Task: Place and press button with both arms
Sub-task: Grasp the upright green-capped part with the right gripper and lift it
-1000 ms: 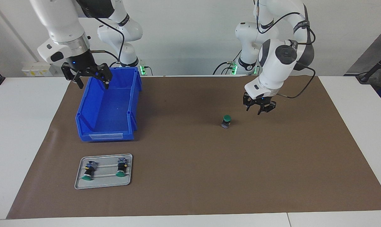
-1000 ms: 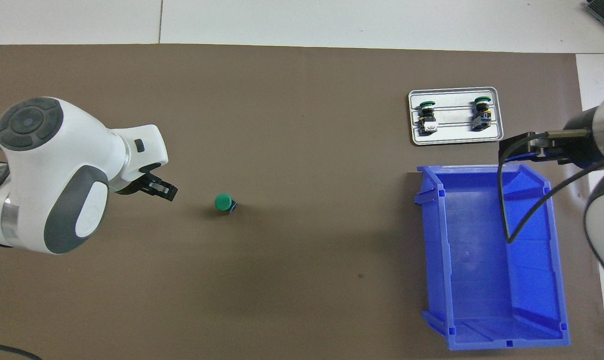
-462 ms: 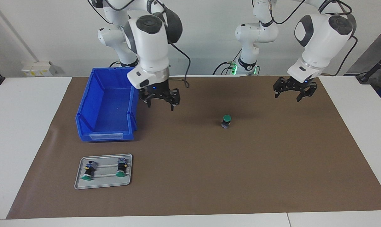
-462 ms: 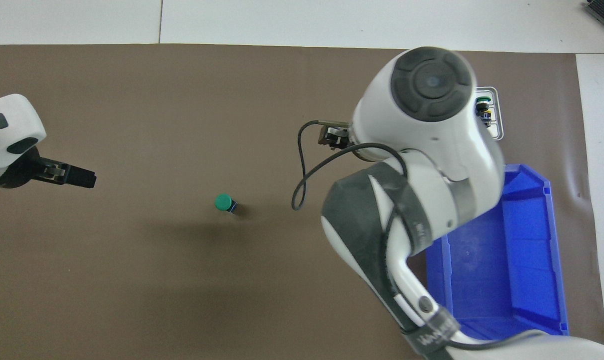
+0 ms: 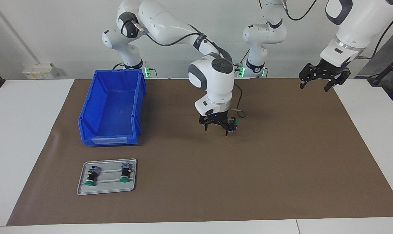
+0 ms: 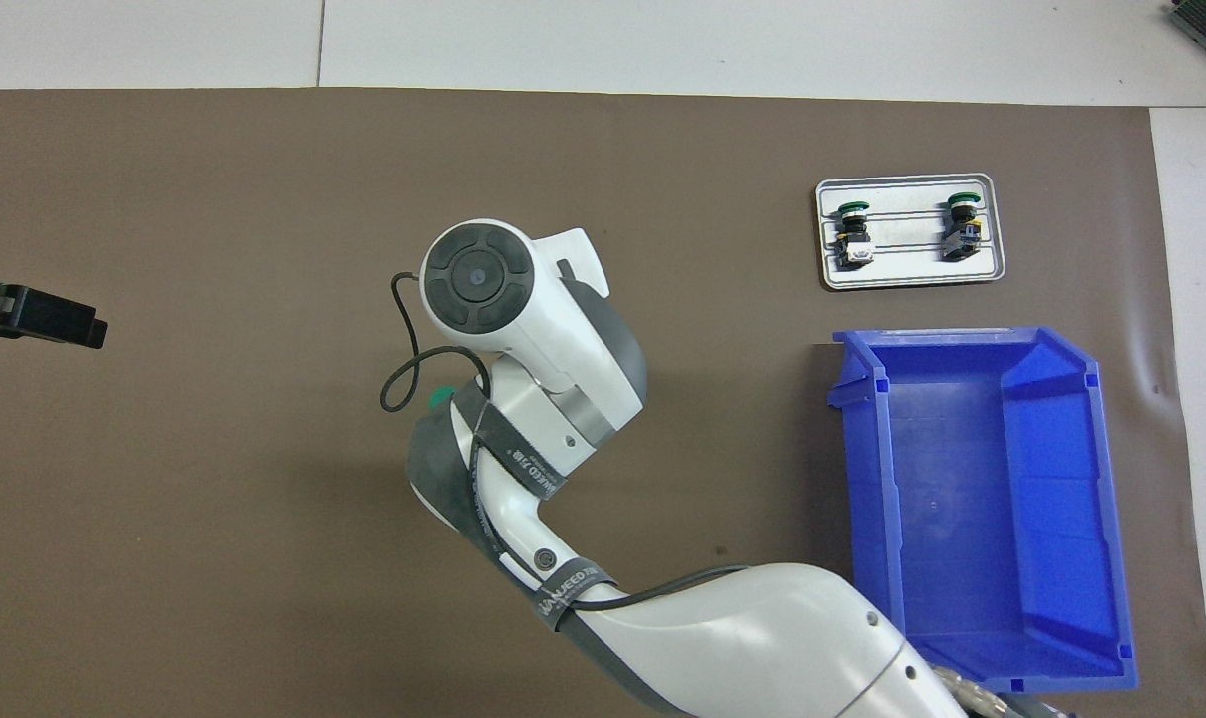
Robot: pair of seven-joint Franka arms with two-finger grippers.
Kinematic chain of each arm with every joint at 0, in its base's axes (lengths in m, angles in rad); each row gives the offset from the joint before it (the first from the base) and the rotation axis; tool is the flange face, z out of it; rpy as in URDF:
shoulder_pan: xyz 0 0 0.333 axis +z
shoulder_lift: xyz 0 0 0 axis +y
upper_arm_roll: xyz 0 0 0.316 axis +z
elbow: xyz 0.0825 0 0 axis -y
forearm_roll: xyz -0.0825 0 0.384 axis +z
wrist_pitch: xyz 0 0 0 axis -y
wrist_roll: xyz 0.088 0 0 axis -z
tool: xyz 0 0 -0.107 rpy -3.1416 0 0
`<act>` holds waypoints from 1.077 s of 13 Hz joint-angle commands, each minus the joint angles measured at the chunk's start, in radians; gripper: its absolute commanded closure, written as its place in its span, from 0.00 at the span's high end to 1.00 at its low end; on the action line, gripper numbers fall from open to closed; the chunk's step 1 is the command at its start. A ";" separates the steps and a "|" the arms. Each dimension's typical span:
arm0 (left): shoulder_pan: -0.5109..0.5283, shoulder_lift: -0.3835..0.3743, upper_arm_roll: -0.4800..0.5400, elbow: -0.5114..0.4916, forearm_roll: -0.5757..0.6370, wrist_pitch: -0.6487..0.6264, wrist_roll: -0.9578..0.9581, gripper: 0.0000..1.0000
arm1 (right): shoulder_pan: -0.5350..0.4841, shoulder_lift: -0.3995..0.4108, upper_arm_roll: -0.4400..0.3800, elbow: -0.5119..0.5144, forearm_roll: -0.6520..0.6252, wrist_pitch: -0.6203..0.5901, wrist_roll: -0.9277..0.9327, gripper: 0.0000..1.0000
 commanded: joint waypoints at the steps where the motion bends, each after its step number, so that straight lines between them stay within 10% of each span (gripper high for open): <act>1: 0.011 0.012 -0.009 0.036 0.020 -0.043 -0.038 1.00 | 0.058 0.038 -0.003 0.071 -0.020 -0.010 0.073 1.00; 14: 0.011 -0.026 -0.009 -0.041 0.035 0.029 -0.046 1.00 | 0.142 -0.082 0.001 -0.238 -0.024 0.142 0.058 0.88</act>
